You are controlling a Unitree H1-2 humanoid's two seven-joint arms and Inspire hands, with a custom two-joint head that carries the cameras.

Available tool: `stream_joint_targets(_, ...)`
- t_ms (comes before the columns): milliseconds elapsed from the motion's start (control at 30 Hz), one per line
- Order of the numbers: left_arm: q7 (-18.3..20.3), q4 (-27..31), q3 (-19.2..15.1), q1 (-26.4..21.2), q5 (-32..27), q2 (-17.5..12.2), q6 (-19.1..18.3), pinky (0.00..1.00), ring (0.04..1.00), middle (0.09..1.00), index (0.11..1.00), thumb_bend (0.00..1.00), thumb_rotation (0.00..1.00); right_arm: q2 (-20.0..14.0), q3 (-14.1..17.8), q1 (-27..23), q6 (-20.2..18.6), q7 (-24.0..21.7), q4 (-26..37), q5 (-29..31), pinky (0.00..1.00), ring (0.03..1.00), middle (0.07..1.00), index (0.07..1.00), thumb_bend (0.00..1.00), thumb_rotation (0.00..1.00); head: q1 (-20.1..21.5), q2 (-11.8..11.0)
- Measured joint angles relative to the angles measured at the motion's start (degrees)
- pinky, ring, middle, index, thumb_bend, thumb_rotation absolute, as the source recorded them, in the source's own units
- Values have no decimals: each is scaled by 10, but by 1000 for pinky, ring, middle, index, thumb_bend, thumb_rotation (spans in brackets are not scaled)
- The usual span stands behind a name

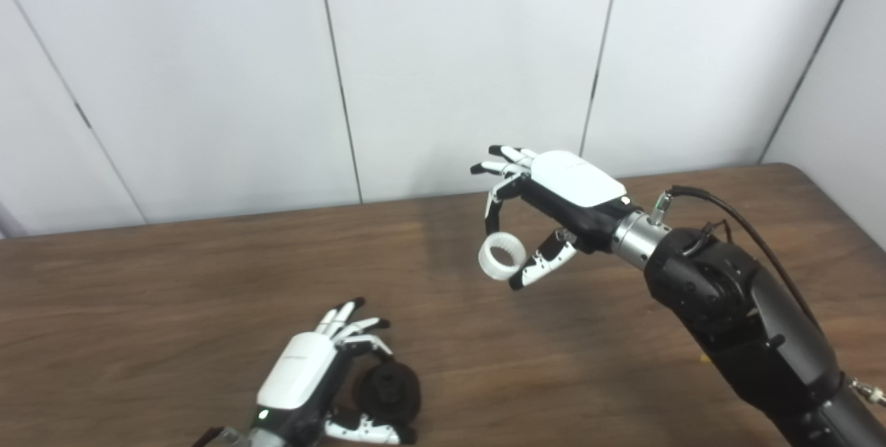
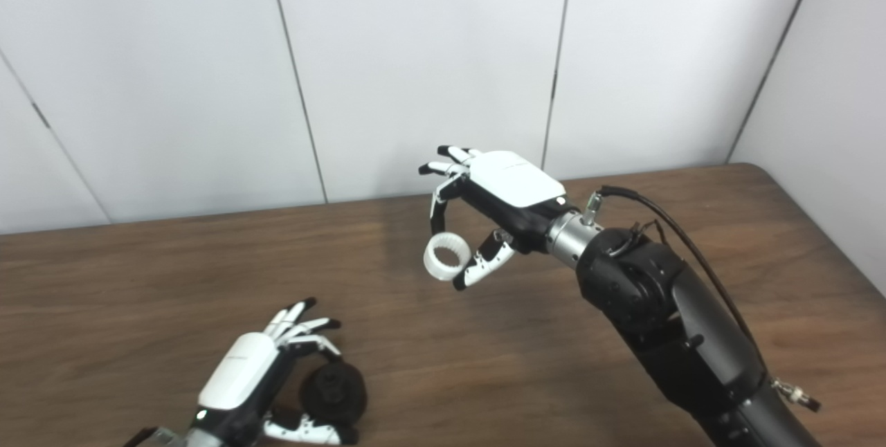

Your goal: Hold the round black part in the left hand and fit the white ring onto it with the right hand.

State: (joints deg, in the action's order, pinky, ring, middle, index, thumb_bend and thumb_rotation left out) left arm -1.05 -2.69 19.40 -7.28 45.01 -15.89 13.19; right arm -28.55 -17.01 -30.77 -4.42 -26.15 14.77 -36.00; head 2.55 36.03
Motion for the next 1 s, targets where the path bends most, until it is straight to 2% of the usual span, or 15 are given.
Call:
stream_joint_targets(400,-23,-46,20,-40,18,10,-13,1000,997,848,480,521,47,38,-24,-9,18,-41,6,9,1000,1000,915,477,519,128,-28,11)
stream_joint_targets(700,-36,-48,34,-47,34,12,-24,1000,1000,848,480,521,47,51,-42,-18,23,-71,15,15,993,1000,917,477,519,130,-33,26)
stream_joint_targets(1000,-46,-48,44,-52,44,19,-37,1000,1000,859,479,521,47,59,-49,5,28,-85,33,25,1000,1000,907,476,517,126,-39,42)
